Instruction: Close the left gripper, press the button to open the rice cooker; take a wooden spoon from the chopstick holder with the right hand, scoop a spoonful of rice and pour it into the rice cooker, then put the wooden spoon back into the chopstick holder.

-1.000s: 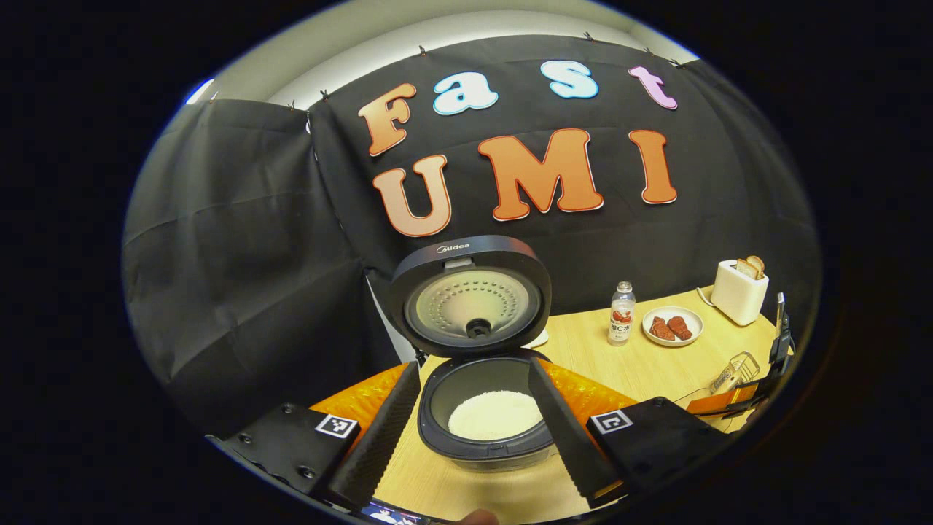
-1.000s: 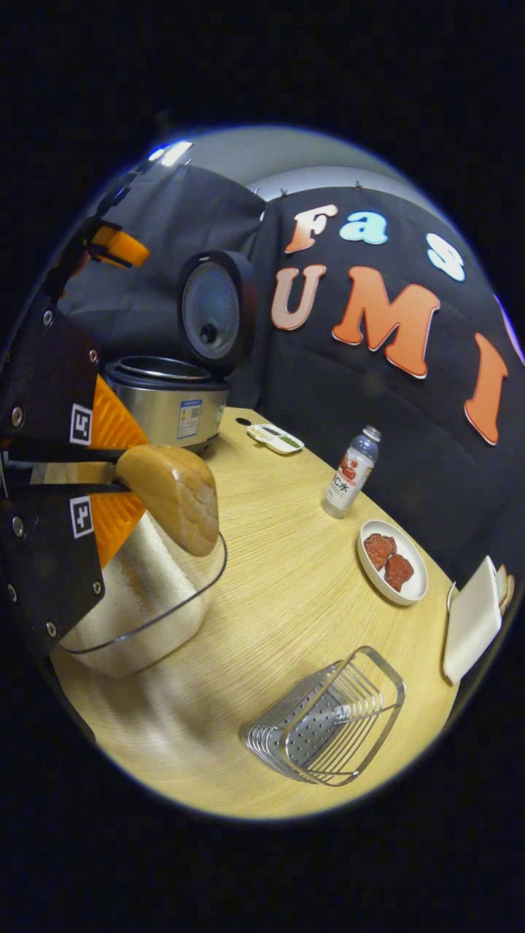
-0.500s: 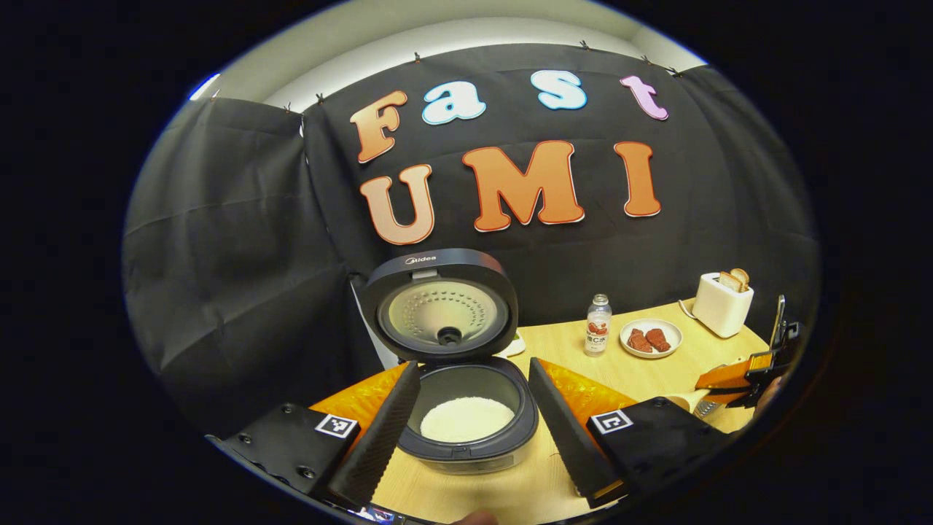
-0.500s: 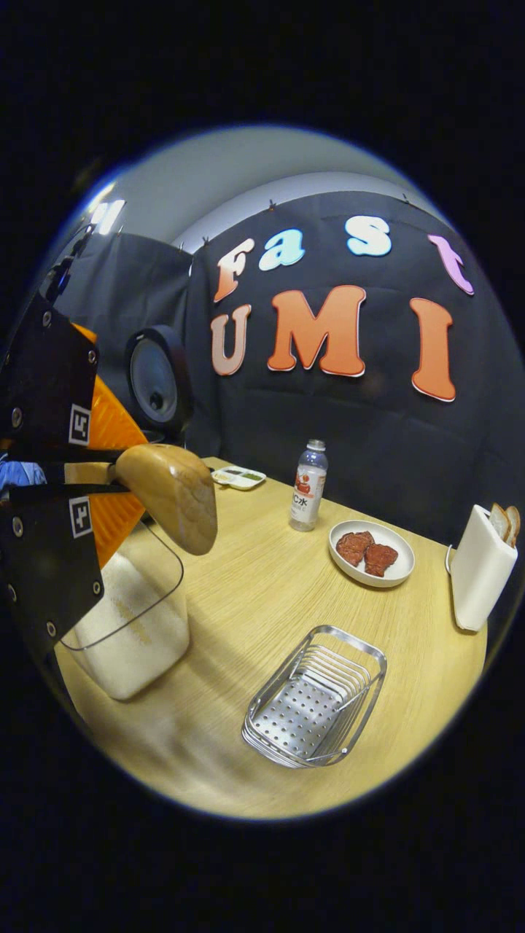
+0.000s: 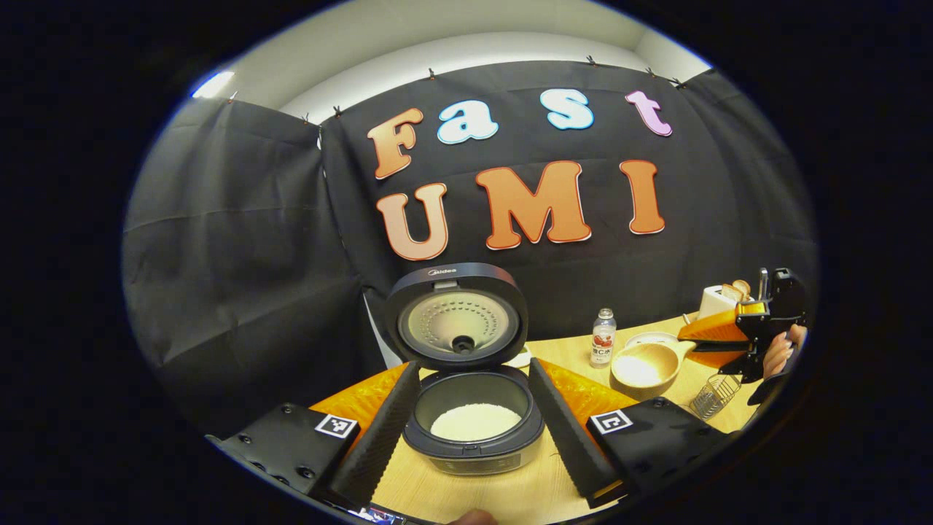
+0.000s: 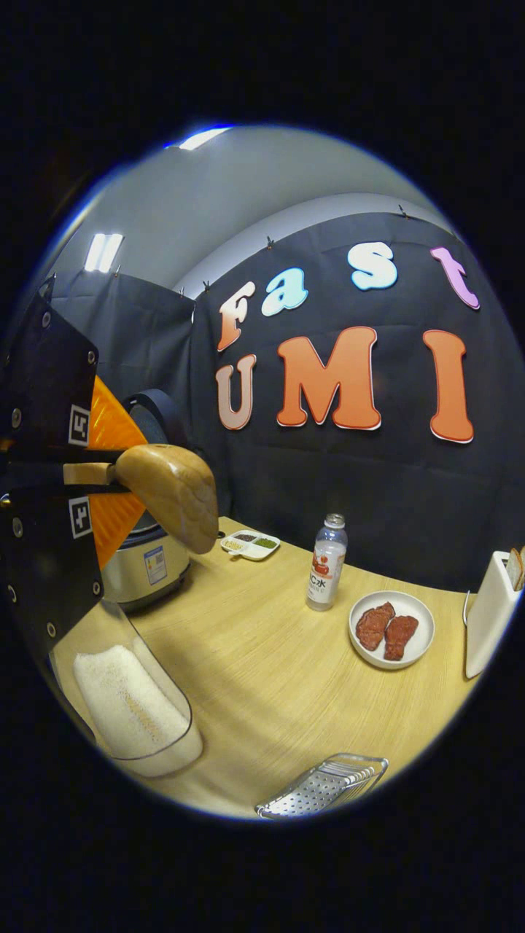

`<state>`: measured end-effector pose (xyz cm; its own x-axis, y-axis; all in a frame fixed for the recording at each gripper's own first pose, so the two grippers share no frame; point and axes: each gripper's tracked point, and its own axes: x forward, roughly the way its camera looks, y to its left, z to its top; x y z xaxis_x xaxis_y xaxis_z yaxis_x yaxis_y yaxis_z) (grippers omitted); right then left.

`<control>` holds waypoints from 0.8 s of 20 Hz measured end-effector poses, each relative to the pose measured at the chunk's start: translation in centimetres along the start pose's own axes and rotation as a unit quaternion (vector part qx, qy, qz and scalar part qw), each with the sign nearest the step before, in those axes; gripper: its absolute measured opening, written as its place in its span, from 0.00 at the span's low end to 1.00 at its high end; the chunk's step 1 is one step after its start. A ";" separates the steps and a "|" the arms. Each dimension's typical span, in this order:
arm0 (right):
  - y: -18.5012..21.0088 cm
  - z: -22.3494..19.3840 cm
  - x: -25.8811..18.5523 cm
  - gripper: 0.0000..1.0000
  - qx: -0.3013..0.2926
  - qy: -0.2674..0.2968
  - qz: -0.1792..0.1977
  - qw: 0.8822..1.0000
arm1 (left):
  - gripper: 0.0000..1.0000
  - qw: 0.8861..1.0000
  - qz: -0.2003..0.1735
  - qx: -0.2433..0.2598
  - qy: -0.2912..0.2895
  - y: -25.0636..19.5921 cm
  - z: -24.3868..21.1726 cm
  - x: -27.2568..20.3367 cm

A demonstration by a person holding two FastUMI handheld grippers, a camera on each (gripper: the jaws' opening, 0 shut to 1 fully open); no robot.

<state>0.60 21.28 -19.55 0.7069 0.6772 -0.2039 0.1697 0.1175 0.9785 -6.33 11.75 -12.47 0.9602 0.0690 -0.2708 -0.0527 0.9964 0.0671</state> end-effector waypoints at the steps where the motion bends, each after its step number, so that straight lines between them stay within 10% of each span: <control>1: 0.5 -0.2 0.8 0.11 -0.002 0.005 0.002 1.000 | 1.00 1.000 0.006 -0.004 -0.012 0.4 0.2 -0.3; 16: 3.6 -6.8 13.3 0.11 -0.021 0.072 -0.025 0.997 | 0.94 0.997 0.065 -0.046 -0.001 6.0 -2.6 -1.3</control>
<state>5.95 35.63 -18.47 0.5916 0.7670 -0.2484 0.1713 0.1814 0.9684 -8.65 17.76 -14.23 0.9440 0.1978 -0.2643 -0.2016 0.9794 0.0129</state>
